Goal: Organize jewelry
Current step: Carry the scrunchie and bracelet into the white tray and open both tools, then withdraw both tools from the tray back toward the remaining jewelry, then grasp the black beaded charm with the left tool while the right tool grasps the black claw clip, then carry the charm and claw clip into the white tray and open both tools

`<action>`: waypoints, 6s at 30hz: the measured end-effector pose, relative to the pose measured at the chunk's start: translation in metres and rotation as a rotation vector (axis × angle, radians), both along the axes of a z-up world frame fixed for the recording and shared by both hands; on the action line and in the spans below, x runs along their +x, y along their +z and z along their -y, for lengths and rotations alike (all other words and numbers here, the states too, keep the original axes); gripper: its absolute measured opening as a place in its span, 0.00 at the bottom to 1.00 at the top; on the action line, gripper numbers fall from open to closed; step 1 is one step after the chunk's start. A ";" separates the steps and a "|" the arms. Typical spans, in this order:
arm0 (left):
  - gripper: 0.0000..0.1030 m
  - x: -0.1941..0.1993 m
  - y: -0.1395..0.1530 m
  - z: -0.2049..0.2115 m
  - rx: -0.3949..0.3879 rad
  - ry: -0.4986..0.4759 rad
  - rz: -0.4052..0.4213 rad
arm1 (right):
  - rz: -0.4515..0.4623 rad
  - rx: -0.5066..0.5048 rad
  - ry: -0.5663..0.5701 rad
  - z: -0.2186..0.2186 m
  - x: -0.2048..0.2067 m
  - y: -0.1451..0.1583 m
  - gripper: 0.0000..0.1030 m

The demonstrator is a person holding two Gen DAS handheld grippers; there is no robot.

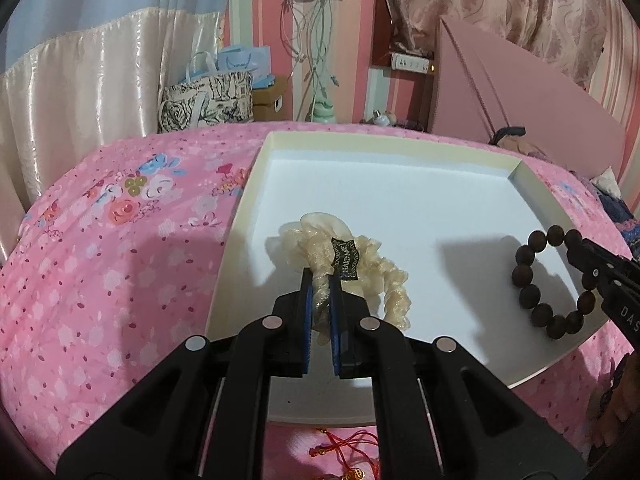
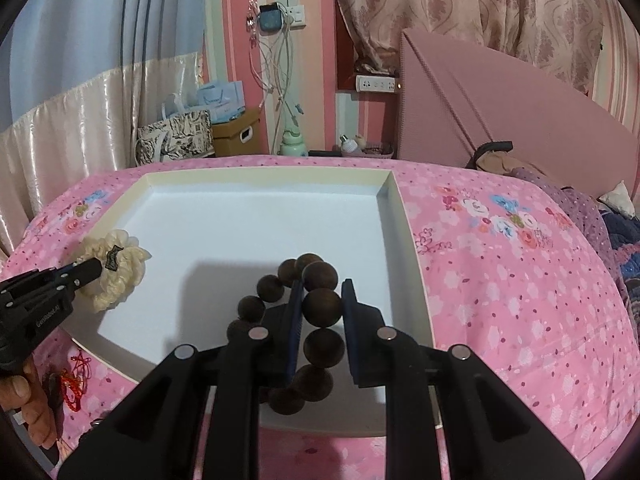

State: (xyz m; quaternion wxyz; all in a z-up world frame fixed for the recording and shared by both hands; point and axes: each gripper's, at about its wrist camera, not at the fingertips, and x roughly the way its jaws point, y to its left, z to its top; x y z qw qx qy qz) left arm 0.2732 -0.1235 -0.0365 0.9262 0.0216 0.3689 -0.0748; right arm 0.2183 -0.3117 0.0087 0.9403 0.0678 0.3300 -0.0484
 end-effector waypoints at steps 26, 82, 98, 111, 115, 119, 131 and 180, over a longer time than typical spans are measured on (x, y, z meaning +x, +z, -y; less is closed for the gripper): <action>0.20 0.005 -0.011 0.010 0.061 0.010 -0.039 | -0.074 -0.035 -0.023 -0.006 0.006 -0.015 0.20; 0.28 -0.148 -0.023 -0.046 0.038 -0.079 -0.085 | 0.033 0.048 -0.034 0.056 -0.187 -0.014 0.44; 0.21 -0.166 -0.014 -0.068 -0.002 -0.081 -0.035 | -0.029 0.063 0.024 0.045 -0.164 -0.024 0.44; 0.21 -0.181 -0.001 -0.076 -0.025 -0.100 0.008 | -0.021 0.069 0.021 0.047 -0.167 -0.022 0.34; 0.20 -0.189 0.015 -0.079 -0.033 -0.112 0.045 | 0.031 0.072 0.004 0.047 -0.178 -0.006 0.34; 0.20 -0.195 0.031 -0.081 -0.041 -0.135 0.086 | 0.075 0.058 0.007 0.042 -0.185 0.014 0.34; 0.20 -0.180 0.078 -0.076 -0.042 -0.144 0.191 | 0.150 0.029 0.033 0.028 -0.173 0.056 0.34; 0.20 0.069 0.020 -0.017 -0.006 0.000 0.052 | -0.042 0.001 0.024 0.028 0.077 0.005 0.35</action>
